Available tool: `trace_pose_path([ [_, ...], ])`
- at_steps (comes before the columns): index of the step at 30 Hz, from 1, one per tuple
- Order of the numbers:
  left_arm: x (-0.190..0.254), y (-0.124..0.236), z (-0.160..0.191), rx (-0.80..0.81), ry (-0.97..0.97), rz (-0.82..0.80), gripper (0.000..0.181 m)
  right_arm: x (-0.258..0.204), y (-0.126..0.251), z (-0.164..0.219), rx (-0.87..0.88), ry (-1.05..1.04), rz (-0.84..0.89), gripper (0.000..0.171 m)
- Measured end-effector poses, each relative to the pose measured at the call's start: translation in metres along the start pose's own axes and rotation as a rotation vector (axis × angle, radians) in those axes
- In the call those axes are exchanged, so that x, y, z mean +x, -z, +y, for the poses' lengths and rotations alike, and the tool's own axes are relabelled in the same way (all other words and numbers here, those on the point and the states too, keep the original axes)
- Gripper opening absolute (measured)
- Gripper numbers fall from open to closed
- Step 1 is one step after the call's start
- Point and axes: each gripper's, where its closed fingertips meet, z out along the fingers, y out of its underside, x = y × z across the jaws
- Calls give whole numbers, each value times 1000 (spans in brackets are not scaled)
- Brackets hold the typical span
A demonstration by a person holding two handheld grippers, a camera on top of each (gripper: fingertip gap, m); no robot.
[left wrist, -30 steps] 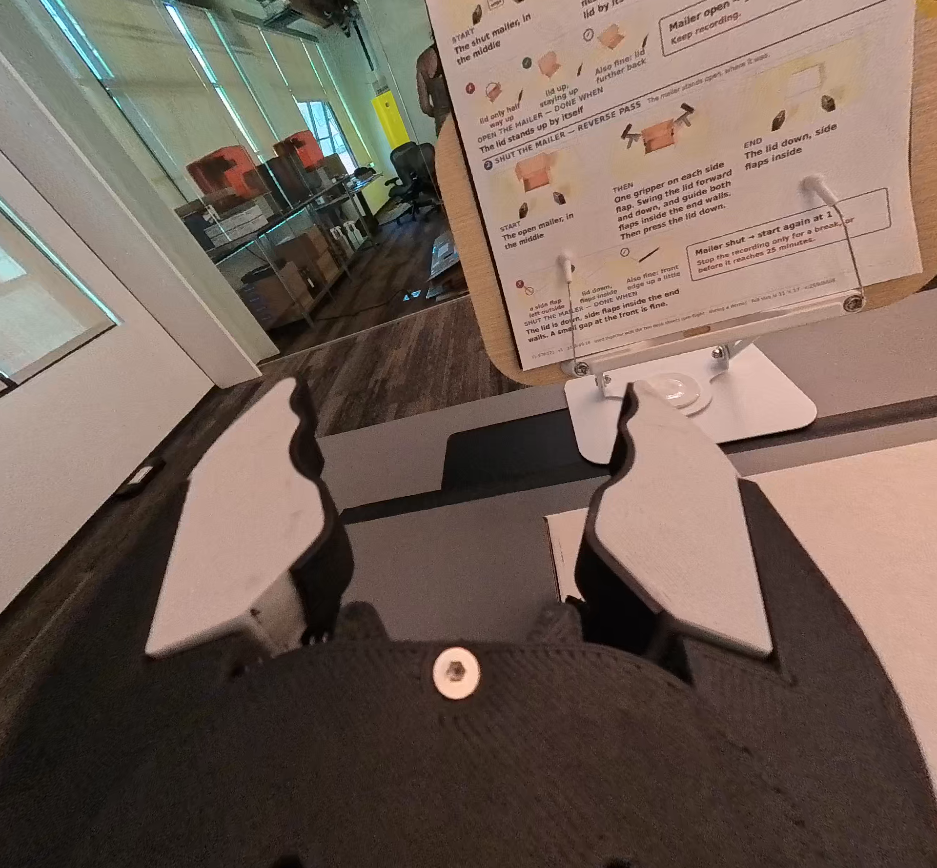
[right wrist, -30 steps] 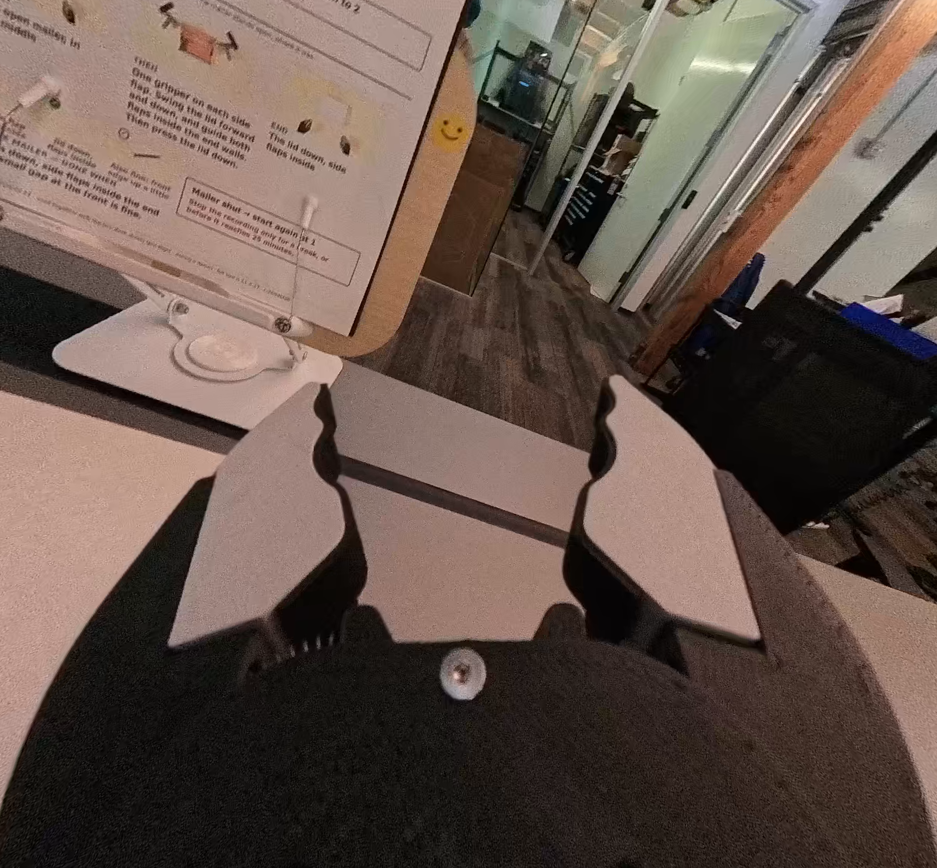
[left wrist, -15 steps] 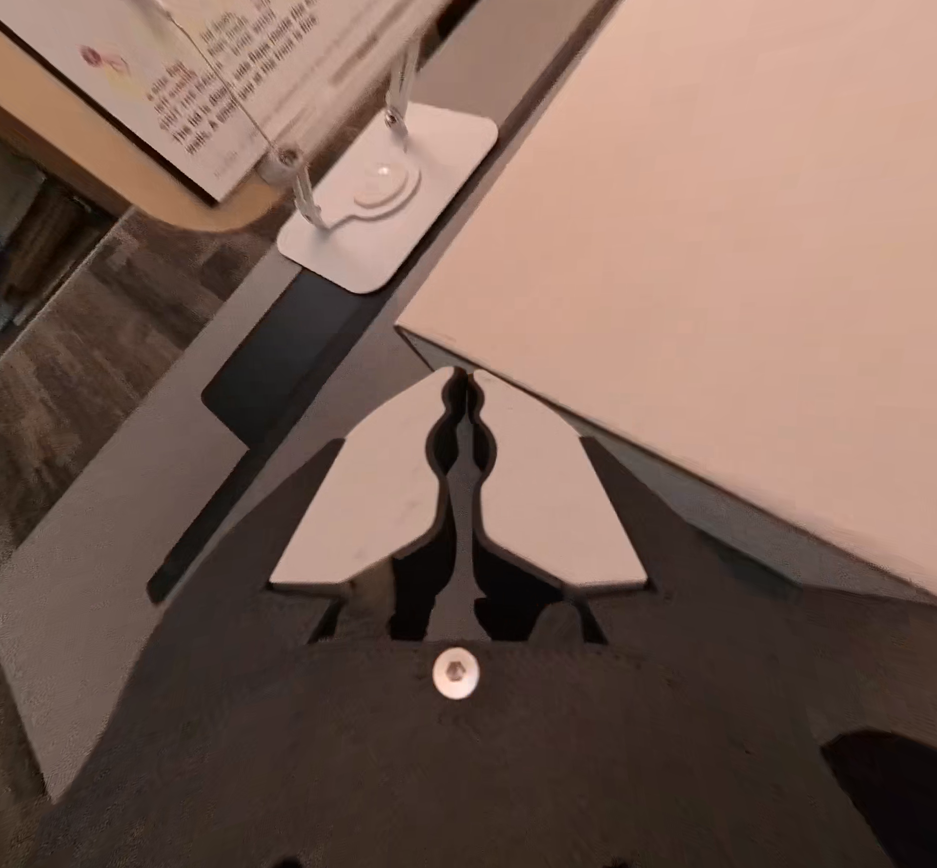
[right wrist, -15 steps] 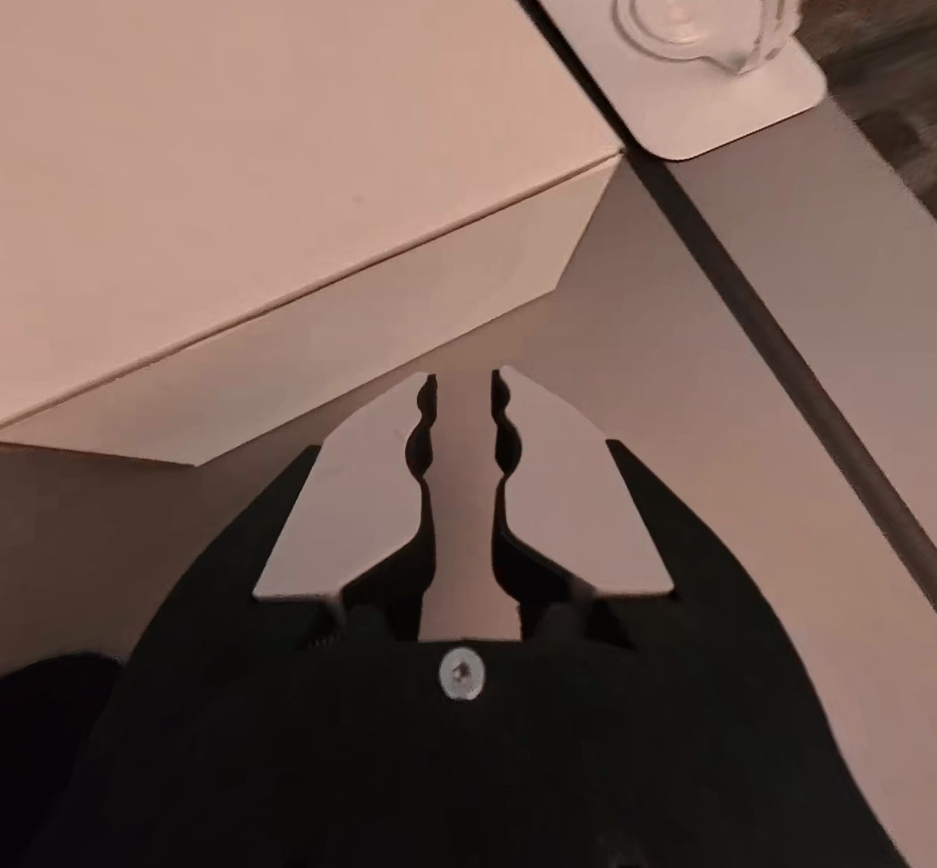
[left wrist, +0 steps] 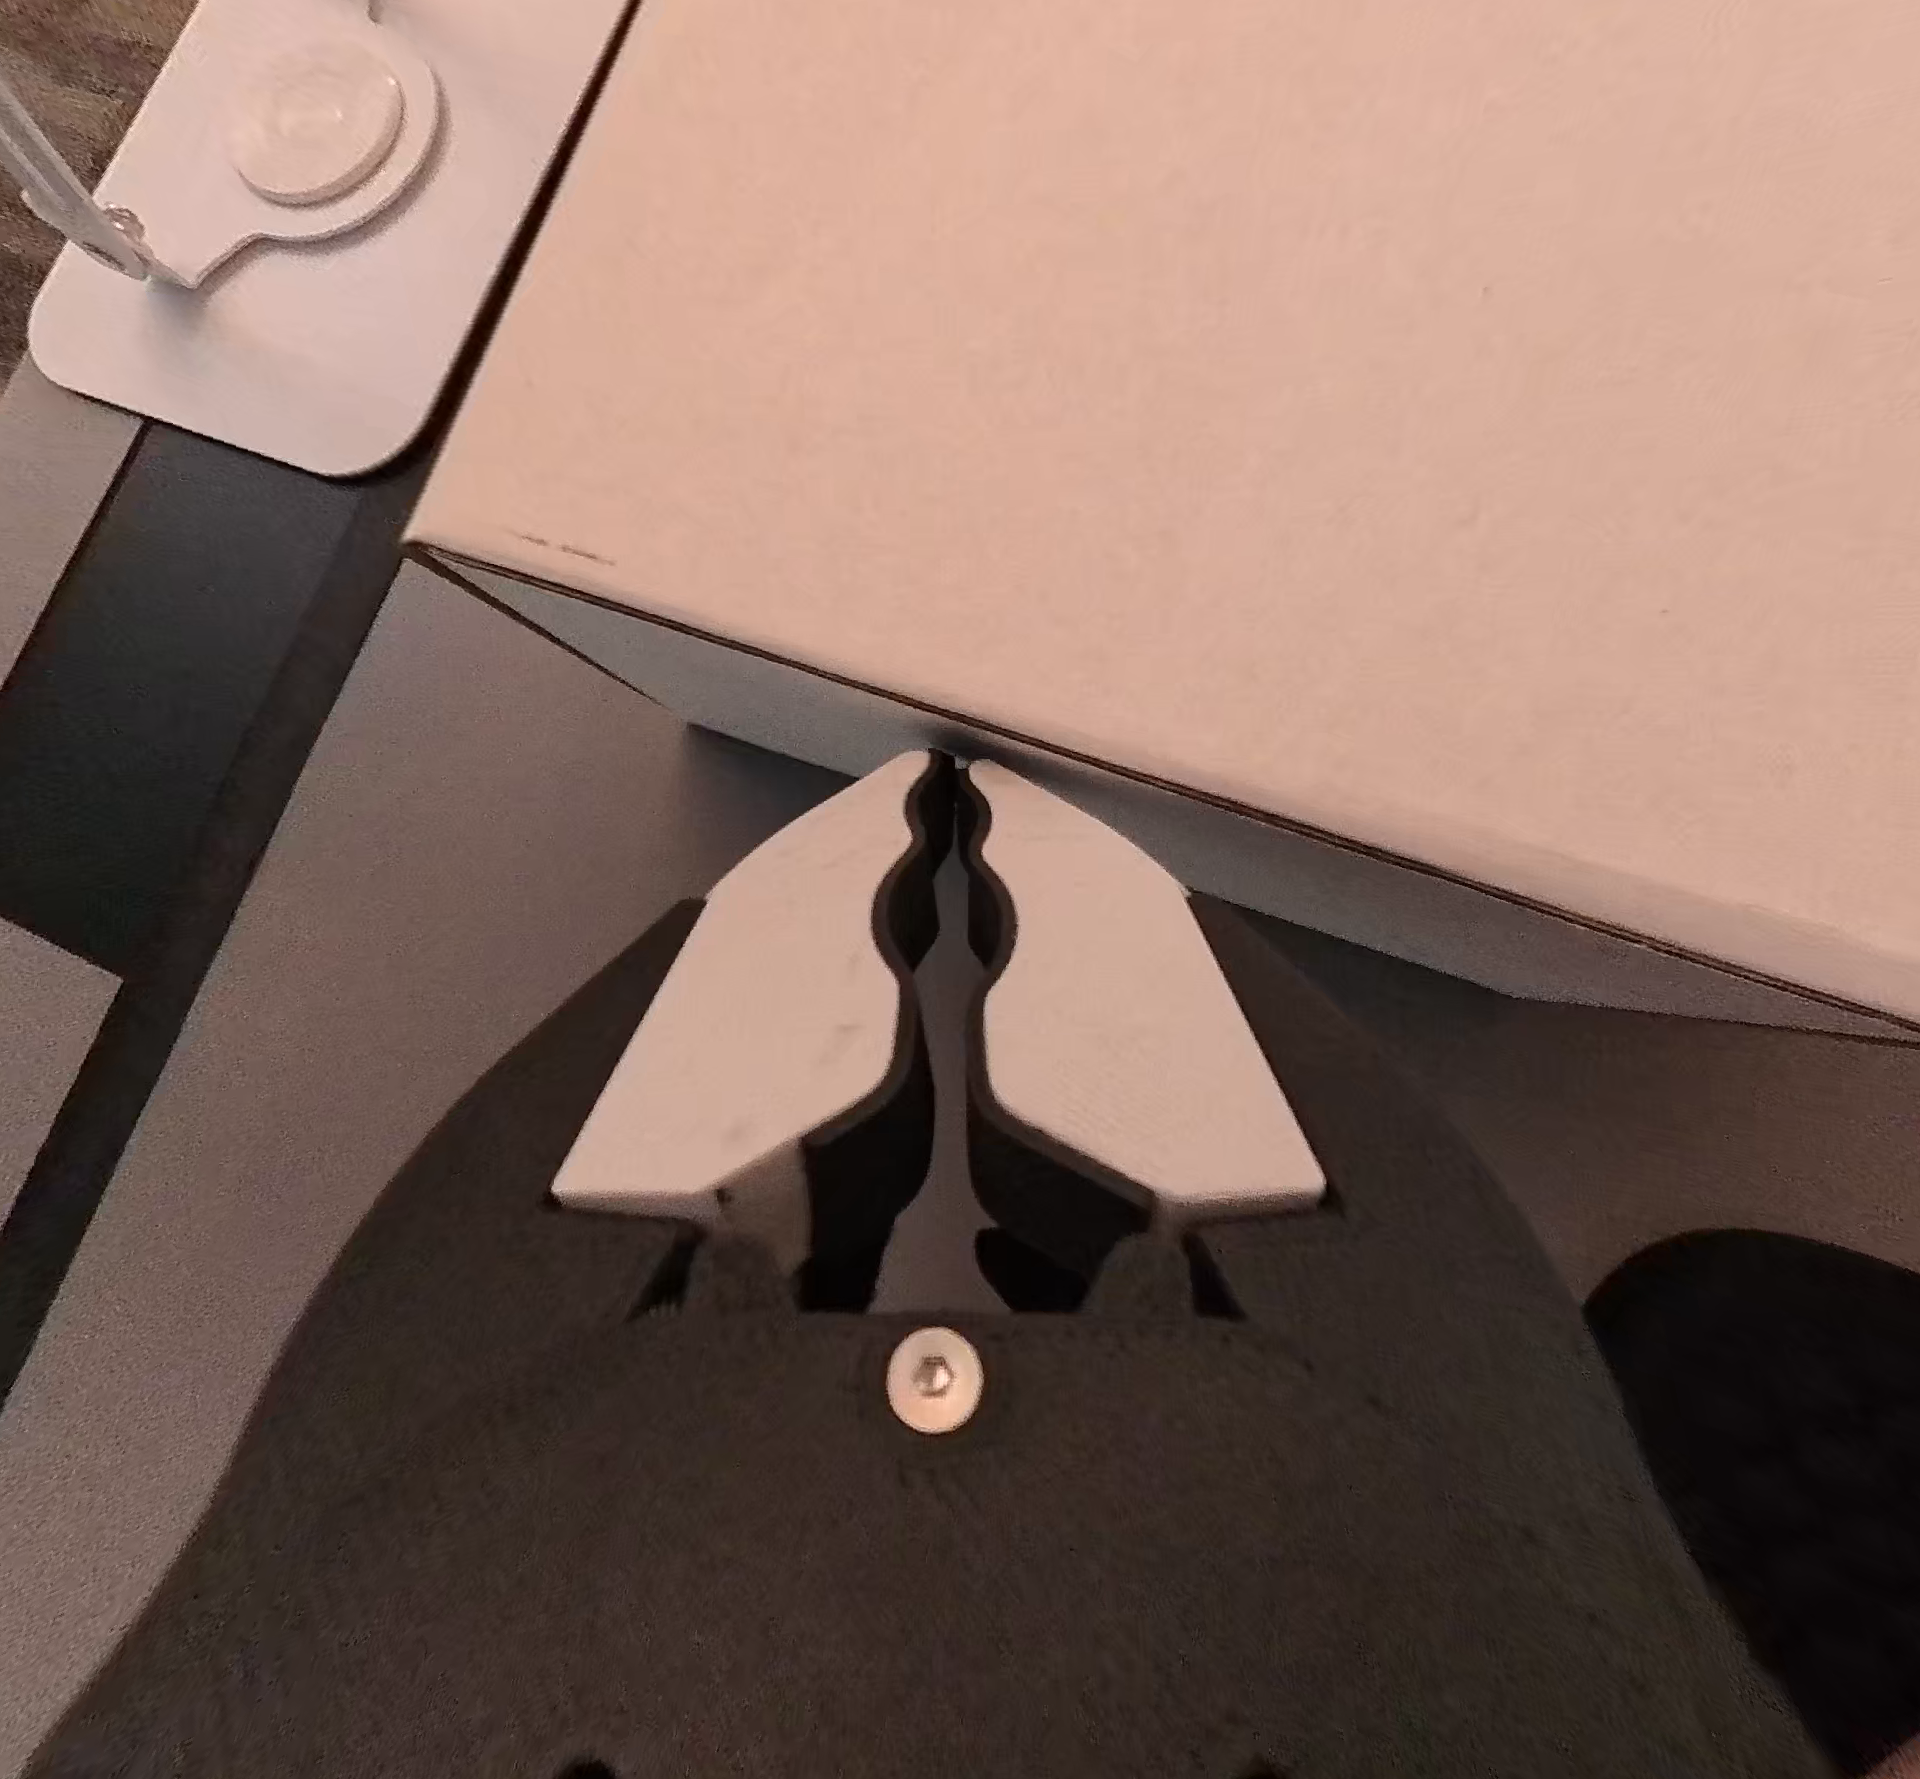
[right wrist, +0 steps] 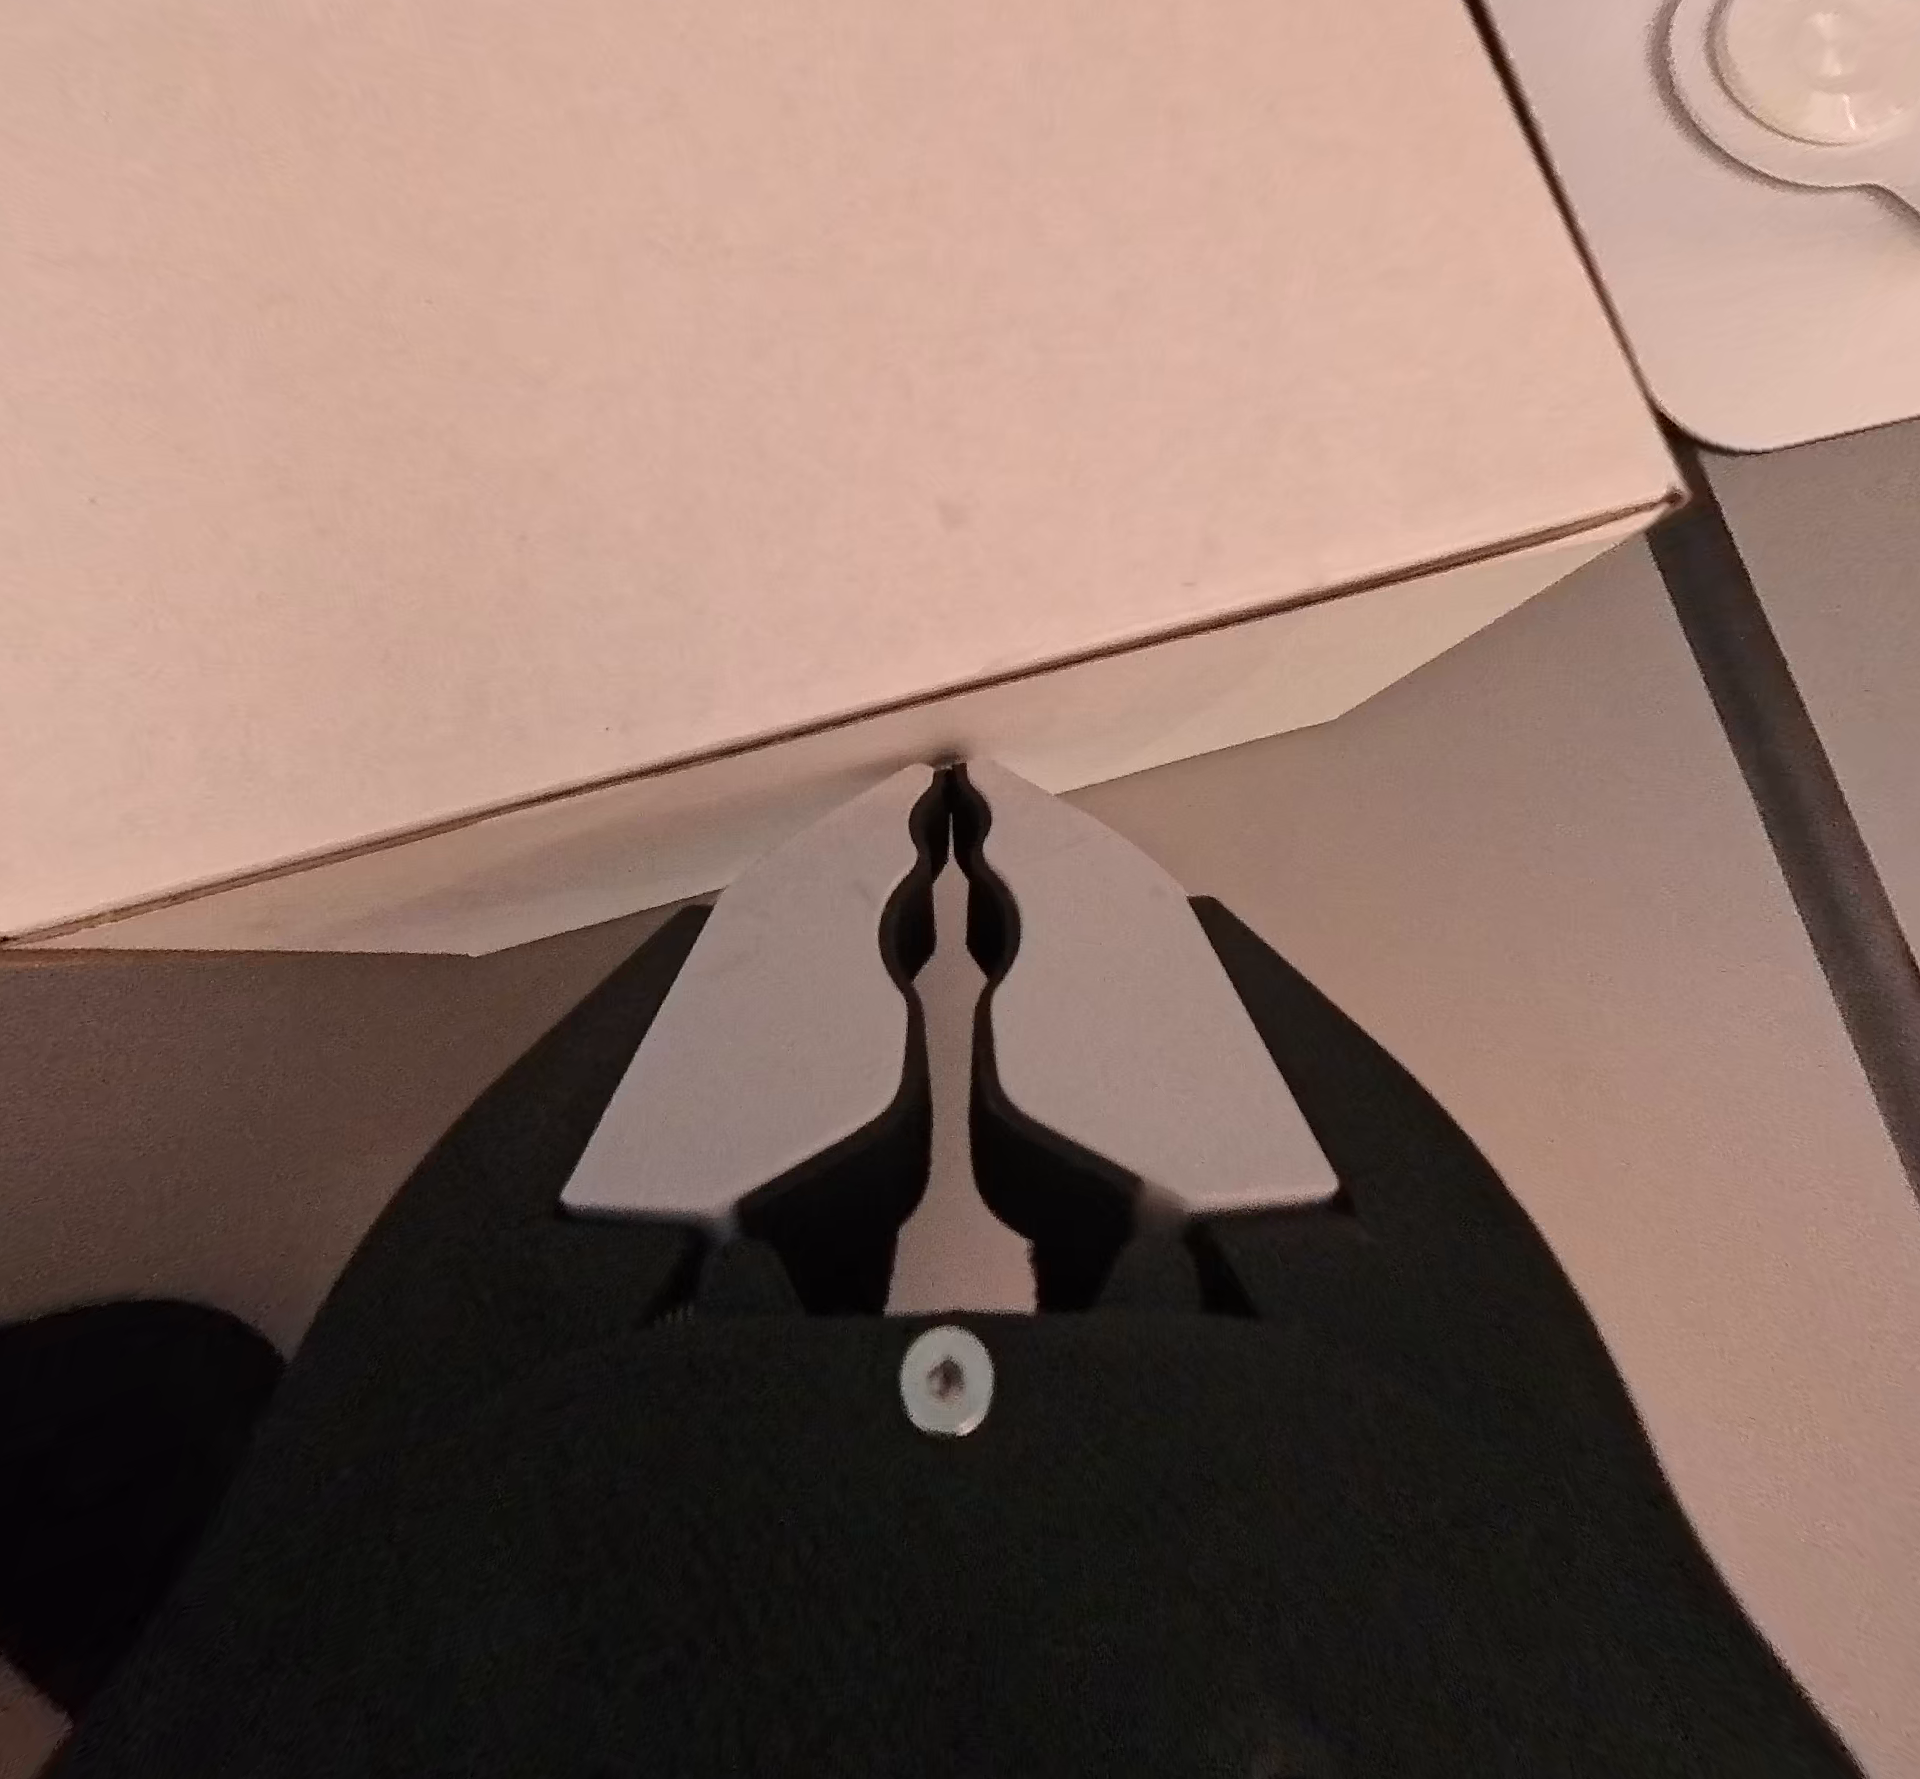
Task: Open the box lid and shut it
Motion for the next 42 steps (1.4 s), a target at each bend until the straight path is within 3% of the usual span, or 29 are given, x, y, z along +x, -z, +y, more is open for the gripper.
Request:
trace_pose_path([
  [1, 1, 2, 2, 1, 10, 15, 0, -3, 0, -1, 3, 3, -12, 0],
  [9, -1, 16, 17, 5, 62, 33, 0, -28, -11, -15, -16, 42, -115, 0],
  [26, 4, 10, 9, 27, 49, 52, 0, -37, 0, -4, -98, 27, -163, 0],
  [42, 13, 12, 10, 34, 62, 93, 0, -34, 3, -4, -26, -28, -183, 4],
])
